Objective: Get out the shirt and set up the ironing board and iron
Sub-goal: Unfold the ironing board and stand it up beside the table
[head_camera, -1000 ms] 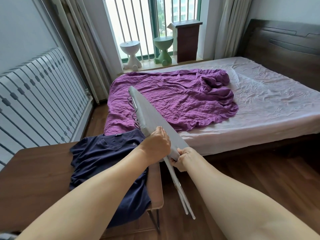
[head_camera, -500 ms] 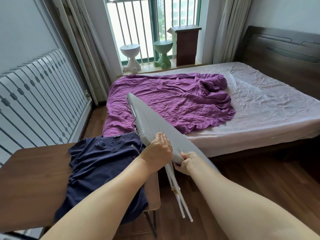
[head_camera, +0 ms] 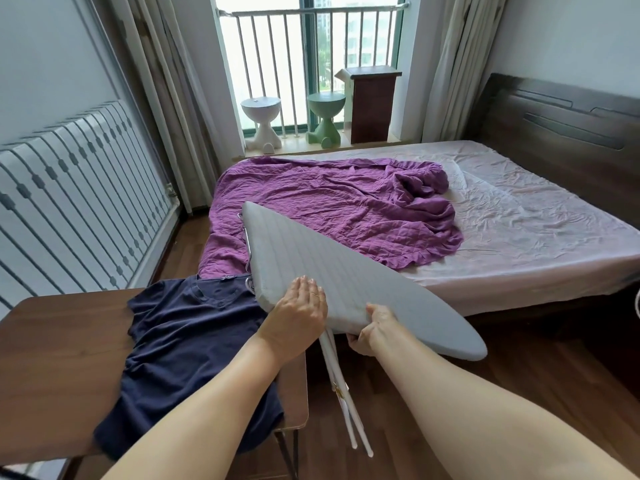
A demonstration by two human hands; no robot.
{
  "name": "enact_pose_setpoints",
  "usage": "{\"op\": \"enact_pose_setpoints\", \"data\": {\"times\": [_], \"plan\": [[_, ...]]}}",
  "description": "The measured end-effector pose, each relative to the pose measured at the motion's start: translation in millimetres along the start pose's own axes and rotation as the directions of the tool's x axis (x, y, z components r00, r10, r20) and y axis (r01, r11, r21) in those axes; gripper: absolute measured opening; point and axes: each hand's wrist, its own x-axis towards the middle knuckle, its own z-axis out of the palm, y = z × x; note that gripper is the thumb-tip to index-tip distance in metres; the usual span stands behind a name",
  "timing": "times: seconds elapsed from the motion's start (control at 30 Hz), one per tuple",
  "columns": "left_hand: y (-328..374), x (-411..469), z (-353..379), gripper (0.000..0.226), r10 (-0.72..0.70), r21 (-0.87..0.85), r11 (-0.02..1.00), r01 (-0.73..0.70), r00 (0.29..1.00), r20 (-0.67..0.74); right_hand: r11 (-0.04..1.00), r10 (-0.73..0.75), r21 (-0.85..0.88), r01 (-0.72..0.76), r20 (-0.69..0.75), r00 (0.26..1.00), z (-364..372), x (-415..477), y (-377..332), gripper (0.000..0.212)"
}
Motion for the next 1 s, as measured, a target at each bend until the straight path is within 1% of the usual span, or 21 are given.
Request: {"op": "enact_pose_setpoints", "data": {"times": [0.13, 0.2, 0.33, 0.4, 0.5, 0.57, 0.67, 0.7, 0.8, 0.87, 0.93, 1.0], "plan": [[2.4, -2.5, 7.8, 0.035, -0.023, -0.039, 0.999, 0.022, 0.999, -0.023, 0.996, -0.043, 0.080, 0.048, -0.069, 0.997, -1.2, 2.9, -2.7, 0.041], [2.4, -2.4, 12.4, 0.037, -0.051, -0.062, 0.997, 0.049, 0.998, -0.028, 0.995, -0.050, 0.083, 0.056, -0.075, 0.996, -0.9, 3.6, -2.9, 0.044], [4.4, -2.6, 18.6, 0.039, -0.104, -0.098, 0.990, 0.098, 0.993, -0.063, 0.993, -0.069, 0.095, 0.075, -0.060, 0.996, -0.1, 2.5, -8.0, 0.037], [4.9, -4.1, 20.3, 0.038, -0.129, -0.104, 0.987, 0.121, 0.989, -0.074, 0.992, -0.093, 0.084, 0.096, -0.040, 0.995, 0.7, 3.4, -10.0, 0.029], [4.8, -8.3, 24.3, 0.037, -0.176, -0.133, 0.977, 0.165, 0.982, -0.072, 0.988, -0.129, 0.084, 0.128, -0.001, 0.992, 2.7, 3.3, -12.1, 0.030], [4.7, -10.2, 25.7, 0.038, -0.208, -0.147, 0.970, 0.196, 0.976, -0.071, 0.987, -0.147, 0.077, 0.144, 0.039, 0.988, 4.4, 4.2, -14.6, 0.015], [4.3, -10.6, 27.2, 0.039, -0.256, -0.179, 0.953, 0.243, 0.965, -0.050, 0.982, -0.181, 0.084, 0.172, 0.121, 0.976, 5.5, 10.2, -20.5, 0.004], [4.1, -10.0, 27.1, 0.039, -0.271, -0.180, 0.949, 0.258, 0.961, -0.049, 0.978, -0.196, 0.100, 0.183, 0.141, 0.970, 5.8, 12.3, -23.5, 0.004], [3.3, -8.4, 29.9, 0.038, -0.291, -0.186, 0.943, 0.275, 0.955, -0.065, 0.967, -0.225, 0.158, 0.200, 0.161, 0.961, 9.7, 20.2, -31.8, 0.018], [5.1, -10.2, 31.4, 0.037, -0.297, -0.183, 0.943, 0.279, 0.952, -0.079, 0.966, -0.226, 0.165, 0.199, 0.168, 0.959, 11.0, 21.4, -35.5, 0.021], [5.1, -10.5, 33.1, 0.037, -0.302, -0.185, 0.941, 0.282, 0.949, -0.089, 0.959, -0.242, 0.186, 0.213, 0.151, 0.958, 13.1, 21.0, -39.9, 0.020], [3.9, -10.2, 33.5, 0.037, -0.309, -0.182, 0.939, 0.291, 0.948, -0.080, 0.947, -0.276, 0.201, 0.249, 0.118, 0.954, 15.1, 22.5, -45.3, 0.013]]}}
